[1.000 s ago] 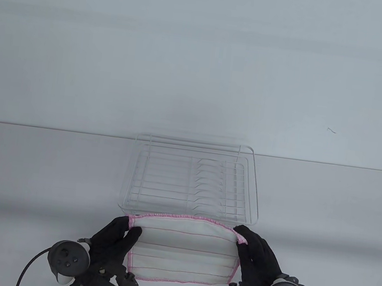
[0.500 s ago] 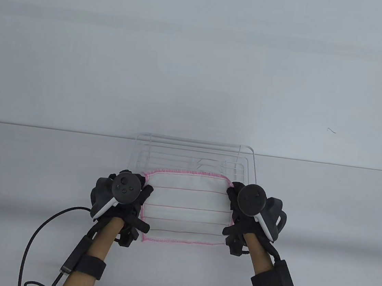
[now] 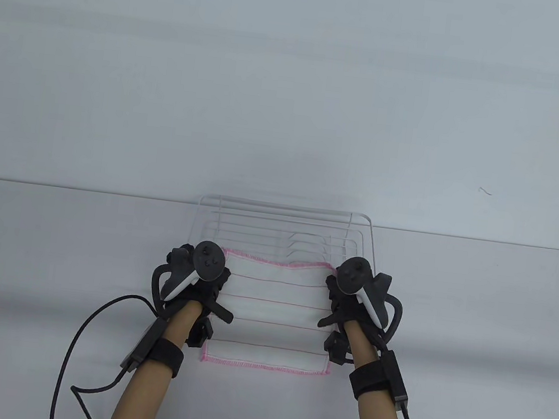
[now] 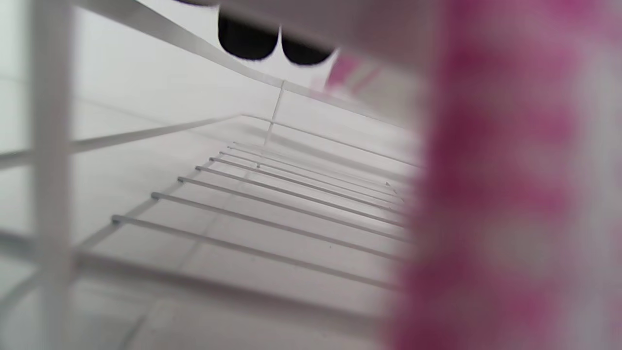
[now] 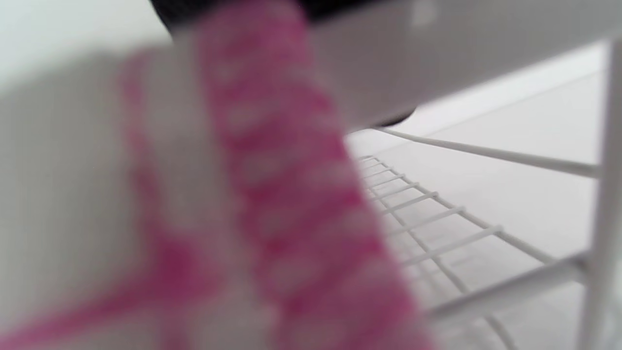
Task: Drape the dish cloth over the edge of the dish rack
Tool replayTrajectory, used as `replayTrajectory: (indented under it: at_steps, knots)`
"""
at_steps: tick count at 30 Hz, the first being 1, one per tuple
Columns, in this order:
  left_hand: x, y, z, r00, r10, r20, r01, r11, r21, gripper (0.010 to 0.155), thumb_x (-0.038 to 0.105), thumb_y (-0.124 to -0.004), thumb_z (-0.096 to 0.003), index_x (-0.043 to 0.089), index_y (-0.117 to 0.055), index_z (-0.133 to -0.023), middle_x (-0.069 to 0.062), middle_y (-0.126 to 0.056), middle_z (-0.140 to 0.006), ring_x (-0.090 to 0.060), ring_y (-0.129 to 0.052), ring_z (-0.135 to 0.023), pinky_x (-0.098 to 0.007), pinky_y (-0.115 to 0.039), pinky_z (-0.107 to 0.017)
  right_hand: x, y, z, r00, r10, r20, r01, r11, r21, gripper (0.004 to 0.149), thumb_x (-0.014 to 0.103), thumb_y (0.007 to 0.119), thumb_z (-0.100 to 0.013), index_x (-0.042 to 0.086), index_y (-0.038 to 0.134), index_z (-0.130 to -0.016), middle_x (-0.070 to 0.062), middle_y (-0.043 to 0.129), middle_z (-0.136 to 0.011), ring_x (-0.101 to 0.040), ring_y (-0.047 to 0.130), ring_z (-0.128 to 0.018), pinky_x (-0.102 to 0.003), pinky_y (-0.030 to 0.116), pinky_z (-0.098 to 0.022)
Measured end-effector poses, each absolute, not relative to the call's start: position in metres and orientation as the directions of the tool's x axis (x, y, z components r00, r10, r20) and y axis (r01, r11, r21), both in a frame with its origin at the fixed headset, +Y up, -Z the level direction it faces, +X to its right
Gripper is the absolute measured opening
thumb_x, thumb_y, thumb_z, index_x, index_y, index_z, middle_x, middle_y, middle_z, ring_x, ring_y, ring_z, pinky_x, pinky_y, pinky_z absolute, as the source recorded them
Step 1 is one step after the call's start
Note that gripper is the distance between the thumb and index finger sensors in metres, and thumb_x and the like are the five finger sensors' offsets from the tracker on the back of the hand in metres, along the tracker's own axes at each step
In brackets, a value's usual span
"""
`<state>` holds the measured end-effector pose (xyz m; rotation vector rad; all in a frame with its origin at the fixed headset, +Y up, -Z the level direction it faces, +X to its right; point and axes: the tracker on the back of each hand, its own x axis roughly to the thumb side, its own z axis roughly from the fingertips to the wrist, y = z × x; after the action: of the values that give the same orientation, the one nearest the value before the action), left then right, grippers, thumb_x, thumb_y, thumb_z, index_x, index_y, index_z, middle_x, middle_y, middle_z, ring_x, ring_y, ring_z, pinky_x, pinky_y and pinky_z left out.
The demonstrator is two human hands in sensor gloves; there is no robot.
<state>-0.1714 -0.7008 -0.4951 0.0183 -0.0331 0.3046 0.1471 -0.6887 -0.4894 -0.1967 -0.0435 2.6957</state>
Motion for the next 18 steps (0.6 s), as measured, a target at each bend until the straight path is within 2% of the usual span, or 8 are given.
replayTrajectory:
  at_steps: [3,5,11,14,18]
  knots:
    - [-0.179,-0.687,-0.483,0.943,0.329,0.045,-0.332,0.935,0.122,0.067,0.039,-0.064,-0.0601,0.0,-0.044,-0.111,-0.033,-0.044,-0.112,-0.059,-0.028,-0.102,-0.075,-0.026,-0.064,0.152,-0.677,-0.477,-0.846,0.526,-0.092,-0.513,-0.848,-0.13,0.062,0.043,0.059,-0.063,0.01,0.042,-0.113,-0.02,0.044,-0.116,-0.043,0.049,-0.106,-0.061,0.043,-0.073]
    - [-0.18,-0.673,-0.471,0.929,0.352,0.113,-0.366,0.918,0.153,0.066,0.038,-0.061,-0.0608,0.001,-0.044,-0.112,-0.034,-0.044,-0.113,-0.06,-0.029,-0.102,-0.076,-0.025,-0.063,0.151,-0.664,-0.465,-0.86,0.509,-0.037,-0.497,-0.852,-0.165,0.06,0.041,0.057,-0.063,0.011,0.041,-0.113,-0.019,0.038,-0.118,-0.044,0.038,-0.109,-0.064,0.037,-0.074]
    - [-0.168,-0.632,-0.406,0.88,0.36,0.311,-0.427,0.886,0.182,0.064,0.039,-0.062,-0.0611,0.003,-0.048,-0.112,-0.033,-0.047,-0.114,-0.059,-0.032,-0.104,-0.074,-0.025,-0.065,0.129,-0.622,-0.397,-0.896,0.397,0.202,-0.432,-0.882,-0.186,0.054,0.04,0.056,-0.064,0.015,0.048,-0.112,-0.015,0.035,-0.121,-0.041,0.028,-0.113,-0.067,0.026,-0.073]
    - [-0.157,-0.62,-0.367,0.873,0.302,0.382,-0.4,0.893,0.208,0.064,0.041,-0.062,-0.061,0.004,-0.049,-0.112,-0.032,-0.049,-0.114,-0.059,-0.034,-0.104,-0.073,-0.026,-0.066,0.118,-0.612,-0.36,-0.902,0.335,0.271,-0.395,-0.895,-0.208,0.053,0.039,0.055,-0.065,0.016,0.049,-0.112,-0.015,0.033,-0.122,-0.04,0.023,-0.114,-0.069,0.02,-0.072]
    - [-0.149,-0.618,-0.329,0.867,0.25,0.43,-0.375,0.897,0.235,0.063,0.041,-0.062,-0.0614,0.005,-0.05,-0.113,-0.032,-0.049,-0.114,-0.059,-0.035,-0.105,-0.075,-0.025,-0.066,0.112,-0.611,-0.324,-0.903,0.286,0.321,-0.37,-0.896,-0.244,0.051,0.038,0.055,-0.065,0.017,0.05,-0.111,-0.015,0.033,-0.122,-0.04,0.023,-0.114,-0.069,0.019,-0.071]
